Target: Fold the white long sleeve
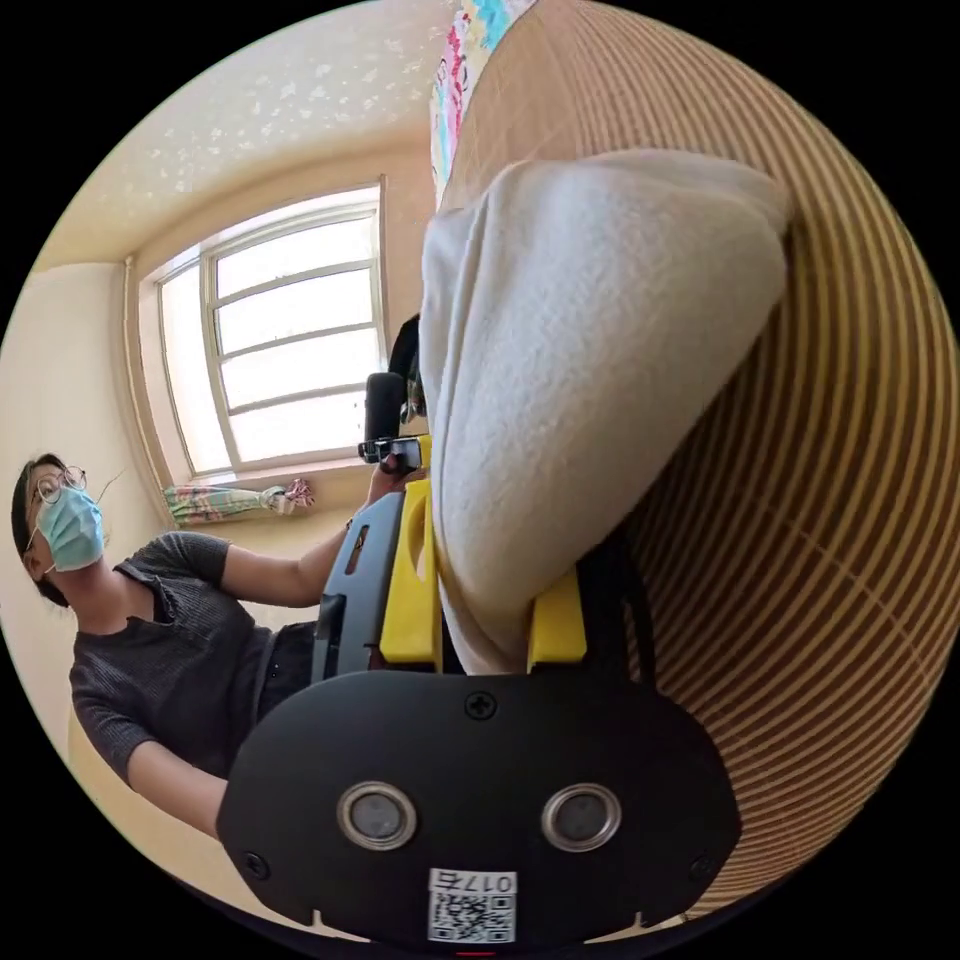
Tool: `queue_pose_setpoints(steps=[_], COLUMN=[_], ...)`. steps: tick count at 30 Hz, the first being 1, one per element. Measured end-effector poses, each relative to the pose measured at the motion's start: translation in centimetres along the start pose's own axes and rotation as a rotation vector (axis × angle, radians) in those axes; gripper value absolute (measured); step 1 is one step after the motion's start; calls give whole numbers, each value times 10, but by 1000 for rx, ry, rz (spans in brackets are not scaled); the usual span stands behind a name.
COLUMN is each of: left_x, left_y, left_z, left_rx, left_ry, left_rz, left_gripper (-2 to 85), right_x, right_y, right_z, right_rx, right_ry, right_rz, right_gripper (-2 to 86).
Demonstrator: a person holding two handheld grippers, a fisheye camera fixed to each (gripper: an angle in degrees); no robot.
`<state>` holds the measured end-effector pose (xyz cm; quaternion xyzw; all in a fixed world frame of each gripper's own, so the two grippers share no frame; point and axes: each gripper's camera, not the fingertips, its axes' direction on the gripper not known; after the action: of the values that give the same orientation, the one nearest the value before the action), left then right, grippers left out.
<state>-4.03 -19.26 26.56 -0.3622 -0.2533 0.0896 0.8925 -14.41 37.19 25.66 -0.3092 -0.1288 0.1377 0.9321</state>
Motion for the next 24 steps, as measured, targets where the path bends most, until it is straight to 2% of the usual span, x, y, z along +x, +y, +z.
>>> queue_pose_setpoints(steps=[4,9,14,17,19,21,23,24], left_x=[-2,-10,-4,3,-7,-31,-71,-78], left_y=[44,104,154,161,157,157,181,186], left_z=[-99,-271,-514,-615,-660,-691,-701,-696], left_rx=[86,180,308,348,375,478,738,770], left_ry=[46,-63,-295,-466,-545,-632,-768,-761], left_rz=[28,60,81,92,73,-38,-326,-358], left_gripper=[154,155,159,164,166,165,162,162], right_x=[-63,-162,-257,-310,-327,-329,-314,-303], right_y=[-20,-86,-177,-237,-267,-301,-319,-321], right_z=[56,210,379,462,501,547,576,585], right_rx=[-17,-2,1,42,101,124,59,10], right_ry=[2,-55,-213,-254,-209,-29,141,181], right_rz=[-75,-154,-196,-153,-78,11,90,124], right_gripper=[112,112,110,112,115,118,117,103])
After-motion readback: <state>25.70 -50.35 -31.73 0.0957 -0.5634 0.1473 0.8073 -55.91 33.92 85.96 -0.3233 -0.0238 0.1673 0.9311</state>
